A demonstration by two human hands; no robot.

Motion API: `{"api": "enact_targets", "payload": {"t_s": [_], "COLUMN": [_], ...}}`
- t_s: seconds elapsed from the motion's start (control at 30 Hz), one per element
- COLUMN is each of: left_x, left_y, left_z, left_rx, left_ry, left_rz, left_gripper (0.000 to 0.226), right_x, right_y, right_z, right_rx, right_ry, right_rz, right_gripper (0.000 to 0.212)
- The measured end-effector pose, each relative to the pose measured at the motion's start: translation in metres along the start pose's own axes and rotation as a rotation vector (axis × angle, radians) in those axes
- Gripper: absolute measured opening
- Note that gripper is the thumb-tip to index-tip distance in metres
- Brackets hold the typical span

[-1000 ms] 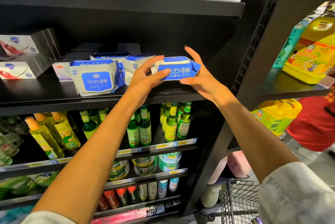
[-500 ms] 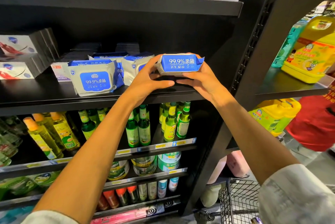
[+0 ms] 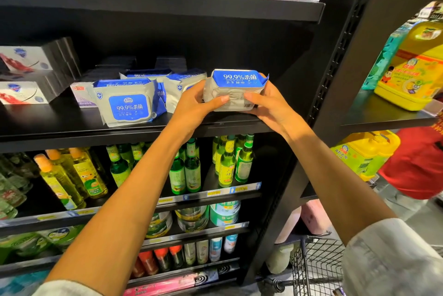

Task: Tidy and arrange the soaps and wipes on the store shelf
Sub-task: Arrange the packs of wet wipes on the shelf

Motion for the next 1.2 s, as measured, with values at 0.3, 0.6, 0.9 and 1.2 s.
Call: {"api": "enact_targets", "payload": {"t_s": [0.3, 0.6, 0.9, 1.2], "left_x": [-0.0079, -0.0018, -0.0062, -0.0096], "left_y": [-0.0016, -0.0013, -0.0007, 0.0016], "left_z": [0.0022, -0.0017, 0.0012, 0.0013], "left_rx": [-0.006, -0.036, -0.114, -0.02], "left_ry": [0.031, -0.054, -0.137, -0.15], "left_rz": [-0.024, -0.049, -0.11, -0.183], "left_gripper": [0.045, 0.055, 0.04, 0.041], "right_x": [-0.0028, 0.0006, -0.0017, -0.0018], "right_y": [-0.0003, -0.0008, -0.002, -0.0045], "right_z": [-0.0035, 0.0006, -0.0011, -0.0049], "right_rx": [-0.005, -0.059, 0.045, 0.045], "right_ry": [0.004, -0.032, -0.134, -0.069], "right_rz": [-0.029, -0.01, -0.03, -0.033], "right_gripper": [0.055, 0.043, 0.103, 0.081]}}
Point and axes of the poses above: each hand's wrist, its own y-axis towards the middle knuckle, its own z-axis out of the palm, x = y × z, the point moved 2 cm from there along y, towards the middle knuckle, and after that the axes turned 15 degrees about z, right-handed, at the moved point
